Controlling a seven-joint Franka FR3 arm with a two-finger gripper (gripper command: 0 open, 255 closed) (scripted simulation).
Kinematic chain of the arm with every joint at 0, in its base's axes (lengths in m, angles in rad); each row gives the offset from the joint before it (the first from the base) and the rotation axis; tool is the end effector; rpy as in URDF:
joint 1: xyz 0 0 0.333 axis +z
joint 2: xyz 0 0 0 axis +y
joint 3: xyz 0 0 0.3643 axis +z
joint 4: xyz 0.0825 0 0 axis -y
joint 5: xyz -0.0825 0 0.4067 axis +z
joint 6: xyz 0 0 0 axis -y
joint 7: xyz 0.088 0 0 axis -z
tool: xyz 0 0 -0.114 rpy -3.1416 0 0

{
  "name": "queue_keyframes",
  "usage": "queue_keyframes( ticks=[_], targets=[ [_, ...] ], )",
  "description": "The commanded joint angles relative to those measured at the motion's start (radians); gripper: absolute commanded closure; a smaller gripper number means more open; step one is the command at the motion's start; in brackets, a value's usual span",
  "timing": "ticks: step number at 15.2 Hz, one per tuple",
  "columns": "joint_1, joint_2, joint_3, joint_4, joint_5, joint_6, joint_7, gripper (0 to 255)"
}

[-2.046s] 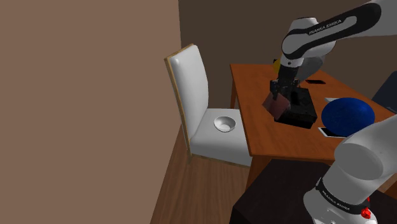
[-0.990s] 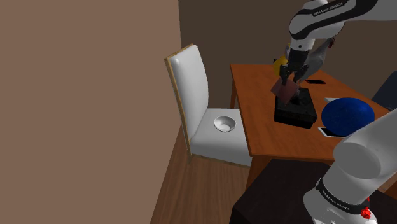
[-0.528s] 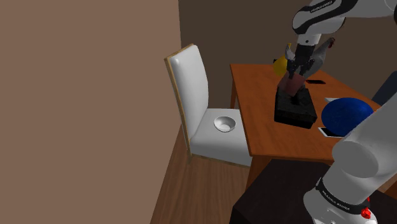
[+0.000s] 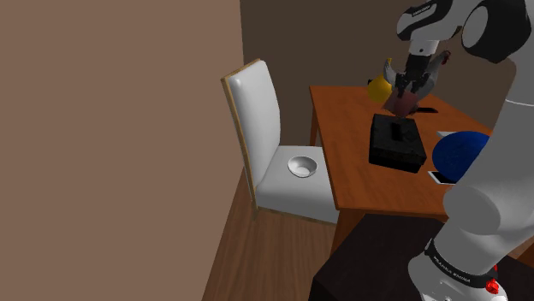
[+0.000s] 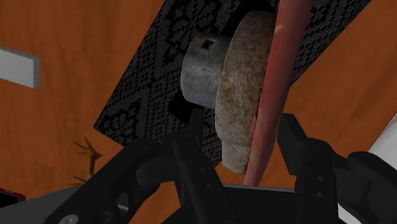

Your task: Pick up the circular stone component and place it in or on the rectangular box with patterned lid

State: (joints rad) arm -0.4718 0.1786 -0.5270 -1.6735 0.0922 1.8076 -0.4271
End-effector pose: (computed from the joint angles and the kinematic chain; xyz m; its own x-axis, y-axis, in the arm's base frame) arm 0.3714 -0.5191 0.5394 0.8318 -0.5547 -0.0180 -0.5549 -0.8319 -0.0079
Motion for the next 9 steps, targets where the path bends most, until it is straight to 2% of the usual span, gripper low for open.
queue_keyframes(
  ticks=[1,9],
  targets=[
    [-0.046,0.096,-0.013,0.129,0.05,-0.046,-0.058,255],
    [-0.044,0.105,-0.005,0.033,0.057,0.058,-0.064,255]
  ],
)
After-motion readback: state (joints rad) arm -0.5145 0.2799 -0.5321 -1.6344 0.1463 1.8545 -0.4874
